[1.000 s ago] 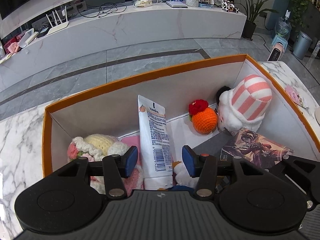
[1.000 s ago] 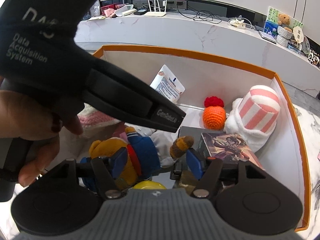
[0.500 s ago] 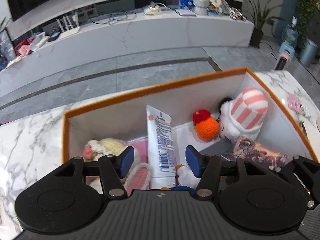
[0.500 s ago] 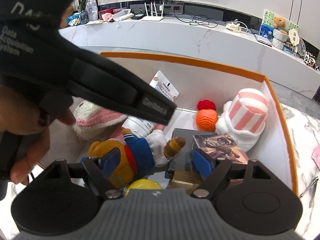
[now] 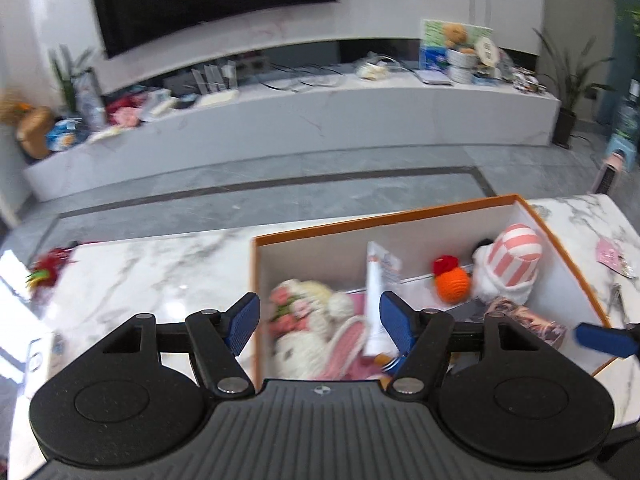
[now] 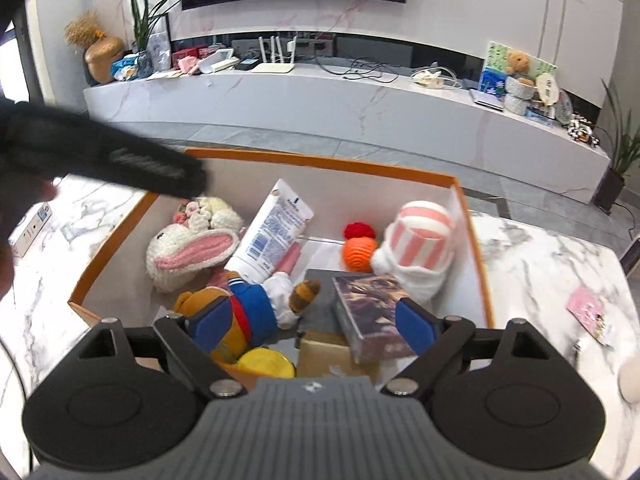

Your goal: Organize objects

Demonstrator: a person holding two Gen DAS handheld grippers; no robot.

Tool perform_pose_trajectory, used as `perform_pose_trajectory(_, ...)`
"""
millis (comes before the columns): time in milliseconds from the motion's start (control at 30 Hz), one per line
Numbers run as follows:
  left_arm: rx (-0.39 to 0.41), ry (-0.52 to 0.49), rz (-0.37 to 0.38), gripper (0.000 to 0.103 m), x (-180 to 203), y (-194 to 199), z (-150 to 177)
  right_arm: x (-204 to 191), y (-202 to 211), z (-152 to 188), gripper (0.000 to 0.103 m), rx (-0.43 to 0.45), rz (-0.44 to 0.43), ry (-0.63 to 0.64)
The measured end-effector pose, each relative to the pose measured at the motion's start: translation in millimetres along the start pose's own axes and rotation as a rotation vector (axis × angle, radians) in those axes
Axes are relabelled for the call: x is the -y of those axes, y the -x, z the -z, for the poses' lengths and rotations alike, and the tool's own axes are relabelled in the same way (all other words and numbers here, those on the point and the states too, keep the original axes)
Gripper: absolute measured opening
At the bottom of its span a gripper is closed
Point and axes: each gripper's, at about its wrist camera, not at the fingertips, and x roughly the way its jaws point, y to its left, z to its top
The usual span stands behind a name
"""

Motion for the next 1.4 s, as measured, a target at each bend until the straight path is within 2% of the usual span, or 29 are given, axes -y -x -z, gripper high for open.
perform_pose_trajectory(133,0.021,0.046,-0.024,0.078,-5,24,17,7,19,4,0.090,0.014,0.023,-0.034)
perform_pose_trajectory(300,0.063,0.109,-0.045,0.078,-9,52,60,10,33,15,0.092,0.008,0.053,-0.083)
perform_pose_trajectory(433,0.048,0.143,-0.035,0.078,-11,61,86,4,35,27,0.092,-0.024,0.081,-0.074)
perform_pose_trajectory(533,0.038,0.137,-0.060,0.078,-9,61,98,-3,36,34,0.092,-0.034,0.085,-0.049)
perform_pose_trajectory(600,0.048,0.122,-0.076,0.078,-7,62,99,-5,38,38,0.092,-0.035,0.089,-0.039)
perform_pose_trajectory(667,0.090,0.121,-0.066,0.078,-8,66,101,-5,40,40,0.093,-0.034,0.094,-0.036)
perform_pose_trajectory(733,0.109,0.127,-0.019,0.078,-10,68,100,-4,41,41,0.094,-0.031,0.098,-0.037)
perform_pose_trajectory(933,0.054,0.175,0.066,0.078,-9,56,100,0,39,42,0.094,-0.034,0.133,-0.049)
perform_pose_trajectory(1200,0.042,0.164,0.070,0.078,7,52,99,1,34,43,0.096,-0.053,0.155,-0.036)
perform_pose_trajectory(1233,0.042,0.137,0.094,0.079,9,52,99,0,34,43,0.096,-0.053,0.156,-0.034)
perform_pose_trajectory(1400,0.044,0.106,0.074,0.083,15,52,100,0,35,44,0.097,-0.058,0.165,-0.026)
